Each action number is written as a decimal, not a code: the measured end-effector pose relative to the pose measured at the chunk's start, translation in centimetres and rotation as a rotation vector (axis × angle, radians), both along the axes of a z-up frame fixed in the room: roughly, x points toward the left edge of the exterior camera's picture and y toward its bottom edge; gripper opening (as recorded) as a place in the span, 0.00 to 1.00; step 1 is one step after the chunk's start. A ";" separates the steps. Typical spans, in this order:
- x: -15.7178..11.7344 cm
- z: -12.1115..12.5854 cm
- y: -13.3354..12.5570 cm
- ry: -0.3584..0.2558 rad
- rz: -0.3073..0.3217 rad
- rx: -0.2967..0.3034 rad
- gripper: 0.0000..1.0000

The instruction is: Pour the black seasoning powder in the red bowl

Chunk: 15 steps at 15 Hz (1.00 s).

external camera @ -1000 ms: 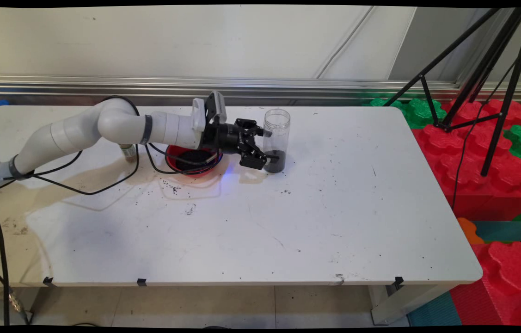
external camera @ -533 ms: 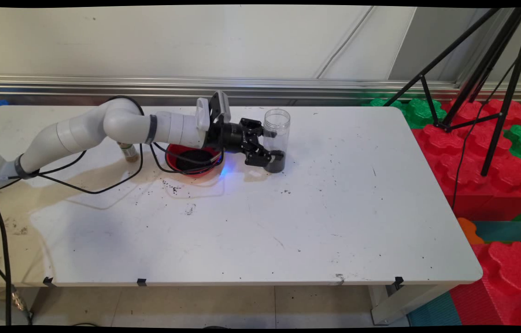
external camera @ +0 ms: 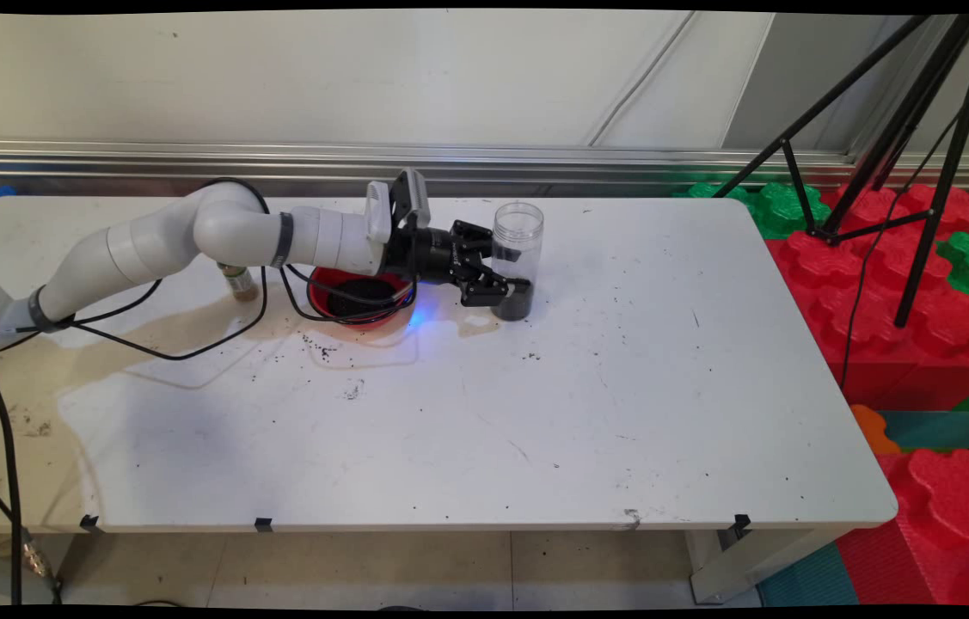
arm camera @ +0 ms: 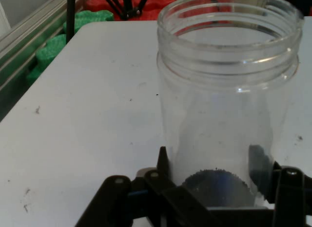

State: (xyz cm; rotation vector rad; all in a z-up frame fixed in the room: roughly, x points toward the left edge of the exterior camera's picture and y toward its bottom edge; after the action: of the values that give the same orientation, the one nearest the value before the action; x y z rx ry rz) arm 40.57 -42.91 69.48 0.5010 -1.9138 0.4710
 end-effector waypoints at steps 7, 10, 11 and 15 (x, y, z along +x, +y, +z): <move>0.7 1.4 0.4 0.003 -0.009 -0.022 0.00; 1.5 2.8 0.7 0.007 -0.010 -0.040 0.00; 1.8 3.2 0.8 0.008 -0.010 -0.045 0.00; 3.3 5.2 0.9 0.010 -0.007 -0.069 0.00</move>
State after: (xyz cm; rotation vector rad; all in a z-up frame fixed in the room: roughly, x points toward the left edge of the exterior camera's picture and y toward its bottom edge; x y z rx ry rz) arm 43.91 -41.99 74.67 0.4509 -1.8827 0.5278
